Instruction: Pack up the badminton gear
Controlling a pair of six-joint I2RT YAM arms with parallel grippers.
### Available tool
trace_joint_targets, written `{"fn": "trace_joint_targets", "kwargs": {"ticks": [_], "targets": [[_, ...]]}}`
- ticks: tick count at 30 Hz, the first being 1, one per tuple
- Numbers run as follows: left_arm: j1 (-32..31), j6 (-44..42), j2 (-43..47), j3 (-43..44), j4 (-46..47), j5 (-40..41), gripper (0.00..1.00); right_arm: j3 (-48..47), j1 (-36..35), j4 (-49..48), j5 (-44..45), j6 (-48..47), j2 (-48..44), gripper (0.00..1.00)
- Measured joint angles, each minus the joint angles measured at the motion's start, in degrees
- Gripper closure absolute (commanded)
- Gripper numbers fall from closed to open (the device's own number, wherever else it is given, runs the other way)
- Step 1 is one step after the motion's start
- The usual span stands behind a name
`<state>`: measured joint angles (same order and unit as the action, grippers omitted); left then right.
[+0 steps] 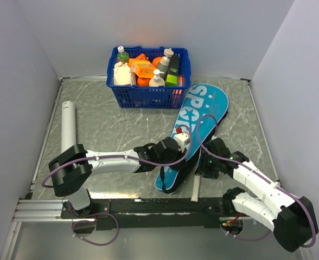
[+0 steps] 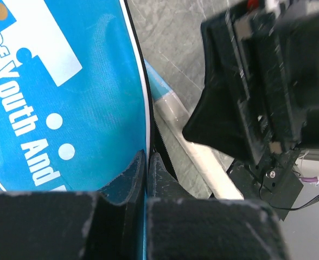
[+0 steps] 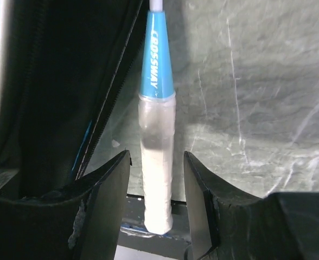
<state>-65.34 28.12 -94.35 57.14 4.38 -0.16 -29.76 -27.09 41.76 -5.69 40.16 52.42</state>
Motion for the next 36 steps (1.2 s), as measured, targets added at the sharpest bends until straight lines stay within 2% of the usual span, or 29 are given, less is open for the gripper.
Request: {"fn": "trace_joint_targets", "kwargs": {"ticks": [5,8,9,11,12,15,25,36], "targets": [[0.0,0.0,0.0,0.0,0.2,0.0,0.99,2.3,-2.0,-0.9,-0.4,2.9,0.7,0.49],[0.0,0.0,0.1,0.0,0.2,0.0,0.99,3.0,-3.3,-2.2,-0.4,4.3,2.1,0.56],[0.0,0.0,0.2,0.0,0.2,0.0,0.99,3.4,-3.6,-3.0,-0.4,4.9,2.4,0.66],[0.0,0.0,0.6,-0.3,0.6,0.0,0.99,4.2,-4.0,-4.3,-0.4,5.7,3.1,0.79],[0.0,0.1,0.8,-0.6,0.9,0.0,0.99,4.5,-4.1,-5.0,-0.8,6.1,3.5,0.9],[0.0,0.1,1.0,-1.0,1.4,0.0,0.99,4.5,-4.4,-6.5,-1.4,6.3,4.1,1.0],[-0.6,1.4,1.0,-4.0,4.0,-0.3,0.99,-1.0,-4.1,-5.0,-0.9,6.5,7.8,1.0],[-1.6,3.0,0.6,-4.0,7.7,1.9,0.99,-6.2,2.8,-3.0,-8.4,2.4,11.6,1.0]]}}
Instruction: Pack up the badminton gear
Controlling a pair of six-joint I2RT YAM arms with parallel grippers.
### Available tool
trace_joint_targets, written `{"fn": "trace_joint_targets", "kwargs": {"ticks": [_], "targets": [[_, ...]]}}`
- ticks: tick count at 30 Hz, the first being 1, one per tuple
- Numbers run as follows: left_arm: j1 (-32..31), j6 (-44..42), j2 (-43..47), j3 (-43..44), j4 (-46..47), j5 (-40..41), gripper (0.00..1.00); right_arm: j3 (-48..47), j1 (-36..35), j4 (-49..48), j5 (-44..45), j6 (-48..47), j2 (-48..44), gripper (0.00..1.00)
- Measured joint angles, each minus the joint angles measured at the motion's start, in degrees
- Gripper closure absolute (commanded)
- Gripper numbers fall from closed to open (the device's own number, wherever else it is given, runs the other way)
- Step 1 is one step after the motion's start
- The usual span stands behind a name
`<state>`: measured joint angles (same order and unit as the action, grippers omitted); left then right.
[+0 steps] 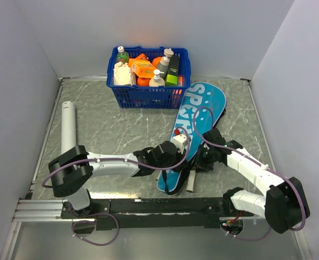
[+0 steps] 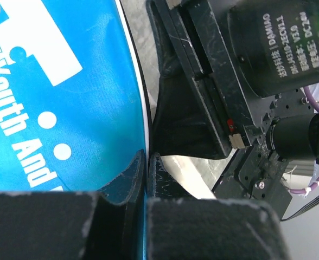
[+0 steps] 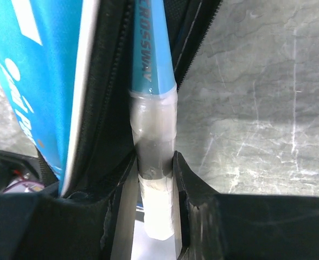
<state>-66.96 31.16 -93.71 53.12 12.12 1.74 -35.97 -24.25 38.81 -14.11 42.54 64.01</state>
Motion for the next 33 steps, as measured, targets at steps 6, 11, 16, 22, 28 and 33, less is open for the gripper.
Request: {"fn": "trace_joint_targets", "kwargs": {"ticks": [6,11,16,22,28,33], "targets": [[-0.8,0.3,-1.8,0.0,1.2,0.8,0.99,-1.1,0.9,-0.3,-3.0,0.2,0.7,1.0],[-0.9,1.2,-2.0,0.0,2.0,1.9,0.99,-2.4,1.1,0.3,-2.8,1.0,0.7,1.0],[-0.9,1.5,-2.0,0.0,2.2,2.3,0.99,-1.9,1.1,-0.7,-2.4,2.9,0.8,1.0],[-0.8,2.3,-1.9,-0.5,2.9,3.1,0.99,0.2,1.0,-5.1,-3.0,4.9,3.4,0.7],[-0.8,2.5,-1.8,-0.7,2.8,3.7,0.99,1.6,1.0,-7.3,-2.2,5.6,2.8,0.49],[-1.5,2.6,-1.8,-0.8,1.7,2.1,0.99,2.9,2.0,-8.0,3.8,5.6,-3.0,0.42]]}}
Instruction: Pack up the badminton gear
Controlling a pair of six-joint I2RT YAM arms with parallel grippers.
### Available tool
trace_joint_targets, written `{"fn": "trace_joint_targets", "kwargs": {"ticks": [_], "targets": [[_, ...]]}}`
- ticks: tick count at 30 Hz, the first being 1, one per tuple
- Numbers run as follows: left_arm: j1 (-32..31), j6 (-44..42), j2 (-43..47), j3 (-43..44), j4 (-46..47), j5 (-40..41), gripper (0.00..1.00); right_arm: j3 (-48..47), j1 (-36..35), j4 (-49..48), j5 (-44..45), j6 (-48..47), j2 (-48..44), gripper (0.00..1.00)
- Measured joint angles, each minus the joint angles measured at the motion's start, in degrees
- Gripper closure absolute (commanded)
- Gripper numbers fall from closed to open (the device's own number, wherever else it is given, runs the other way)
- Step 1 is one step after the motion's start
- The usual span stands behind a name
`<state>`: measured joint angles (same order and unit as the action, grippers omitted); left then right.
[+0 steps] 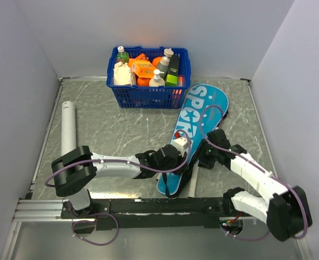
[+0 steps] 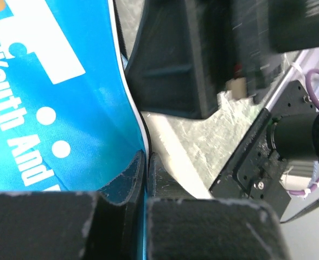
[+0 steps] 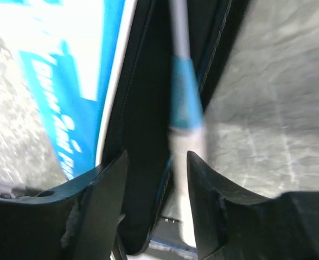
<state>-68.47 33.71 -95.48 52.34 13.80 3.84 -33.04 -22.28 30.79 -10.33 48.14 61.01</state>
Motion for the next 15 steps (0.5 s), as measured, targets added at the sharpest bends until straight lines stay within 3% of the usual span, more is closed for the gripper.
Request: {"fn": "trace_joint_targets", "kwargs": {"ticks": [10,15], "targets": [[-1.1,1.0,-1.0,0.5,0.0,-4.6,0.99,6.4,0.2,3.6,5.1,0.3,-16.0,0.44],[-1.6,2.1,-4.5,2.6,0.3,-7.7,0.99,7.5,0.2,7.4,6.5,0.0,-18.9,0.55]]}}
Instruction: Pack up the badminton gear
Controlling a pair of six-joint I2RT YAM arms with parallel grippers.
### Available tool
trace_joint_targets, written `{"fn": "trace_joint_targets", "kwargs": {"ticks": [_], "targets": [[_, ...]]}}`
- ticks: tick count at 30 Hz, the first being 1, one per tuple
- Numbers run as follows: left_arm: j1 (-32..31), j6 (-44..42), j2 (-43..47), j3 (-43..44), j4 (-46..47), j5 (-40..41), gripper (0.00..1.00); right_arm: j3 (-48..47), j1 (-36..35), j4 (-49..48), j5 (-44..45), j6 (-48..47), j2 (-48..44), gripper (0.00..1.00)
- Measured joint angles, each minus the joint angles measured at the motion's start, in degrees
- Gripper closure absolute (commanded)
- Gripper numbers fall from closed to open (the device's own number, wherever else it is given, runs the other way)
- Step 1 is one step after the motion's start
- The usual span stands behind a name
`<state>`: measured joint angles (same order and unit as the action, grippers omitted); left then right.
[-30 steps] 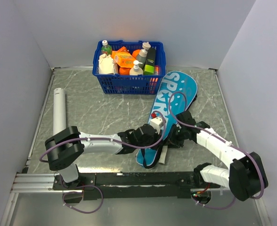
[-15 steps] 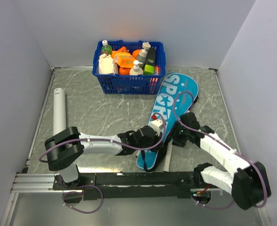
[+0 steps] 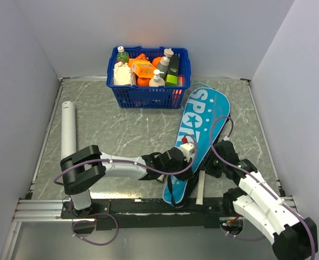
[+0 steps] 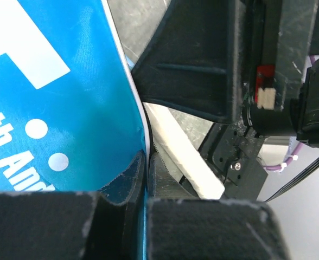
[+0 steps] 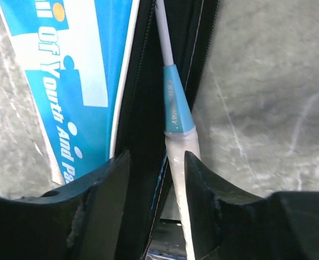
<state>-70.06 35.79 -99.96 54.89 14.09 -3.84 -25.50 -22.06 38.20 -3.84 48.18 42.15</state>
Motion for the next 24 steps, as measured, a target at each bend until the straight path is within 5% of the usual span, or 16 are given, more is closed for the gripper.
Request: {"fn": "trace_joint_targets", "kwargs": {"ticks": [5,24], "targets": [[-0.1,1.0,-2.4,1.1,0.7,-1.6,0.99,1.4,0.0,2.1,-0.1,-0.1,-2.7,0.68],[-0.3,1.3,-3.6,1.5,1.0,-1.4,0.99,3.4,0.0,5.5,0.2,-1.0,-6.2,0.65]]}}
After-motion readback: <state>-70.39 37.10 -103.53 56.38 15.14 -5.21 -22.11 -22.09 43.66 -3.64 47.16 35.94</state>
